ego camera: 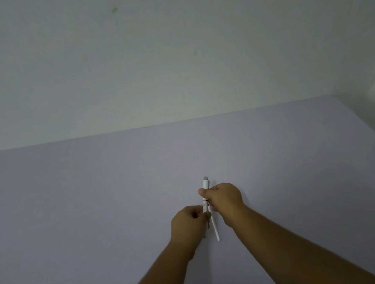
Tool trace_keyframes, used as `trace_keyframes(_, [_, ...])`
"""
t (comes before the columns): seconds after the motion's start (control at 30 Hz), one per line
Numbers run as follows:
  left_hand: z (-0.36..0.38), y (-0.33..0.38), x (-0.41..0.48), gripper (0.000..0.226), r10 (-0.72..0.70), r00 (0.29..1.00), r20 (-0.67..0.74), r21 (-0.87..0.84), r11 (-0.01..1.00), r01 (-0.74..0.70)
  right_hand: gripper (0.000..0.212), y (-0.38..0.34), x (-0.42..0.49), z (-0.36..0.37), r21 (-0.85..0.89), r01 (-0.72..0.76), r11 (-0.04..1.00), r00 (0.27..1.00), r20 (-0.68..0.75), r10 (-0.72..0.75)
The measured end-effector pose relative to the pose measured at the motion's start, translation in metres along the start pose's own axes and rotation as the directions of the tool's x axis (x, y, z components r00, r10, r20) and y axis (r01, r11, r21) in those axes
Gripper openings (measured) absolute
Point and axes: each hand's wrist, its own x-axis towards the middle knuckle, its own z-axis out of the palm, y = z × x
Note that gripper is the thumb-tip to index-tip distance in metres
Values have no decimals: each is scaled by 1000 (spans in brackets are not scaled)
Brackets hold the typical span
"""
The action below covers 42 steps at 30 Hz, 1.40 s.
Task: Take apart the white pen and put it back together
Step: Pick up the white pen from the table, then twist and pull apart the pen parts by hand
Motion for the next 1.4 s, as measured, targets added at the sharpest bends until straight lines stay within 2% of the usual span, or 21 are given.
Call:
trace_keyframes(0.1, [-2, -4, 0, 9, -75, 996, 49, 23, 997, 74, 27, -3, 15, -15, 116, -34, 993, 992, -118, 48])
trace_keyframes(0.13, [-2, -7, 0, 9, -102, 994, 50, 6, 995, 102, 28, -3, 22, -23, 105, -36, 994, 990, -129, 49])
trace_keyframes(0.23, [-2, -12, 0, 12, -157, 988, 14, -122, 980, 157, 28, 6, 38, -33, -167, -22, 986, 1000, 7, 23])
trace_keyframes(0.33, [0, -10, 8, 9, -177, 984, -12, -204, 964, 171, 38, 24, 39, -21, -497, 17, 868, 995, 97, 36])
trace_keyframes(0.4, [1, -8, 11, 6, -183, 983, -26, -232, 957, 173, 42, 33, 38, -13, -557, 40, 830, 996, 92, 13])
trace_keyframes(0.87, [3, -17, 8, 3, -223, 974, -35, -217, 953, 211, 37, 52, 28, -4, -533, 82, 842, 996, 8, -92])
trace_keyframes(1.3, [0, -17, -1, 5, -202, 979, -20, -193, 962, 195, 44, 53, 21, -12, -513, 75, 855, 996, 2, -86])
trace_keyframes(1.4, [-1, -16, -2, 4, -193, 981, -20, -183, 965, 186, 38, 50, 19, -14, -514, 75, 855, 996, -7, -91])
